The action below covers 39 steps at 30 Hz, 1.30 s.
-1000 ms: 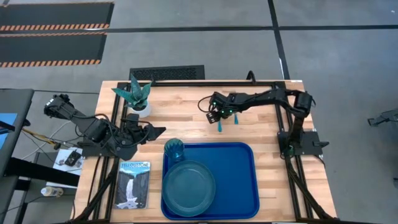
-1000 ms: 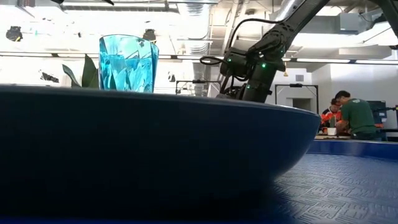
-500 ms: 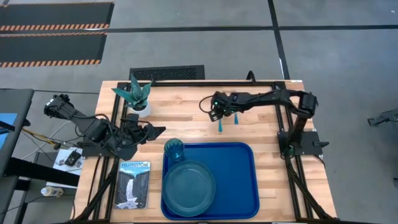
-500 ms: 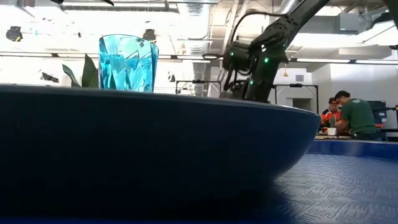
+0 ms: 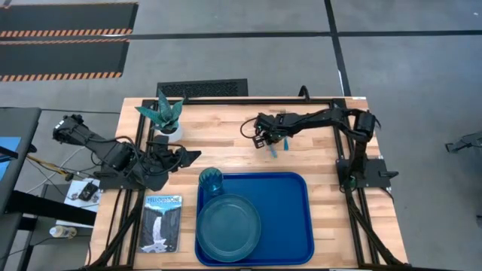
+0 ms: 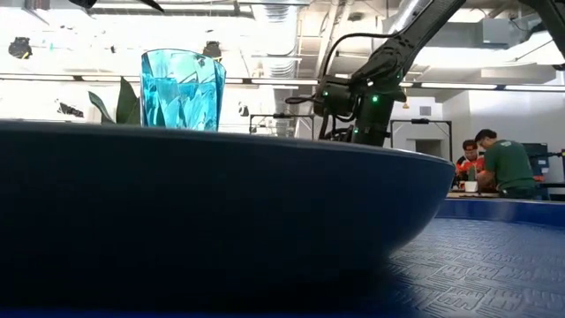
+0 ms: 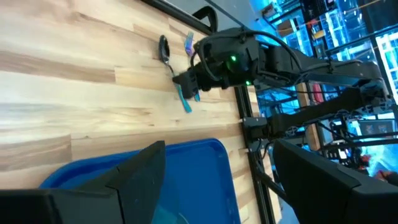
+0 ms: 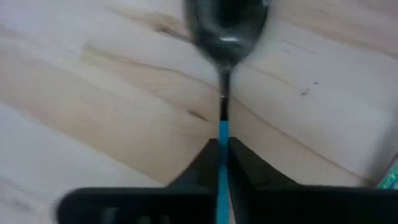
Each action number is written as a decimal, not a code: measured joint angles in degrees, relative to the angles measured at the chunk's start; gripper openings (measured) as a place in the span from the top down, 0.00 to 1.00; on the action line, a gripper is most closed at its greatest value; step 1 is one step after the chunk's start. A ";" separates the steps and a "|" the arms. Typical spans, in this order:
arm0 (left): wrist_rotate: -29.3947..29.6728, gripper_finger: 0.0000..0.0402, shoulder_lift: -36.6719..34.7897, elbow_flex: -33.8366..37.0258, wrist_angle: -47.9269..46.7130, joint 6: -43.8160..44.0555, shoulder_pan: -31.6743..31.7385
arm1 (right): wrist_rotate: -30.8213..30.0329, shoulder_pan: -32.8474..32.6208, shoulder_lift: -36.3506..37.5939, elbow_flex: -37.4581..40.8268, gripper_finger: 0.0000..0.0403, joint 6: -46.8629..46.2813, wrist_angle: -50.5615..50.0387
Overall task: Pick and place plate/cup/fork/spoon on tray
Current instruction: Put the blue spoon on the blue serving tray to the right of the dark blue plate
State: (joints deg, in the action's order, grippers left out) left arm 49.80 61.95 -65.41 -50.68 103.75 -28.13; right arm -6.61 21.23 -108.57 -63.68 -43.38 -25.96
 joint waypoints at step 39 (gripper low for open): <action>-41.18 0.30 11.21 0.00 30.36 -29.15 35.52 | -0.31 -22.10 34.12 0.19 0.96 9.87 -7.71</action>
State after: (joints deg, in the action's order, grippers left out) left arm 8.62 73.16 -65.41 -20.32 74.60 7.39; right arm -6.92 -0.87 -74.46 -63.49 -33.50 -33.66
